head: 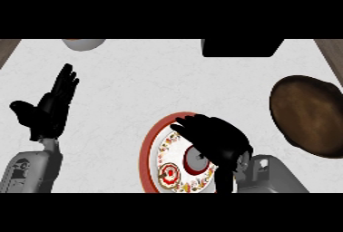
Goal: Pick the can from the plate and place it in the pan
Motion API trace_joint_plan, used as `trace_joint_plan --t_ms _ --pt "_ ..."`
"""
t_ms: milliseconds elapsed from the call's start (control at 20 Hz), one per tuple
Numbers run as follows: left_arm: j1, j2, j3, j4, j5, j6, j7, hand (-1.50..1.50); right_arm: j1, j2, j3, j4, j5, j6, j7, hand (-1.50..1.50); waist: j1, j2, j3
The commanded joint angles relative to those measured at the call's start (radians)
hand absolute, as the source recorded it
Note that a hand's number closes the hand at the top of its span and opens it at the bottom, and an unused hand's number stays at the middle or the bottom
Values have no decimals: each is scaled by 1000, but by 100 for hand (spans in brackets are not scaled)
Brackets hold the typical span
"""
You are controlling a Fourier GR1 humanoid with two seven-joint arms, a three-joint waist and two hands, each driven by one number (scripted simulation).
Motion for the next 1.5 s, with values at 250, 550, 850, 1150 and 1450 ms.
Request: trace_joint_plan --t_ms 250,550,850,1150,1450 --pt "25 -39 -23 -48 -50 30 15 0 34 60 66 86 161 -22 -64 -150 1 -1 0" --pt "11 -12 27 10 -13 -28 -22 0 84 67 43 61 199 30 -76 -150 -2 -1 0" --pt "33 -30 3 -77 -42 1 43 0 41 29 27 234 250 -40 -273 150 3 0 0" --pt "-33 -57 -6 -78 -60 40 89 0 11 31 44 248 286 -61 -374 150 0 0 0" --pt "11 -29 22 -49 -37 -8 48 0 62 189 -17 328 311 -148 -70 150 3 2 0"
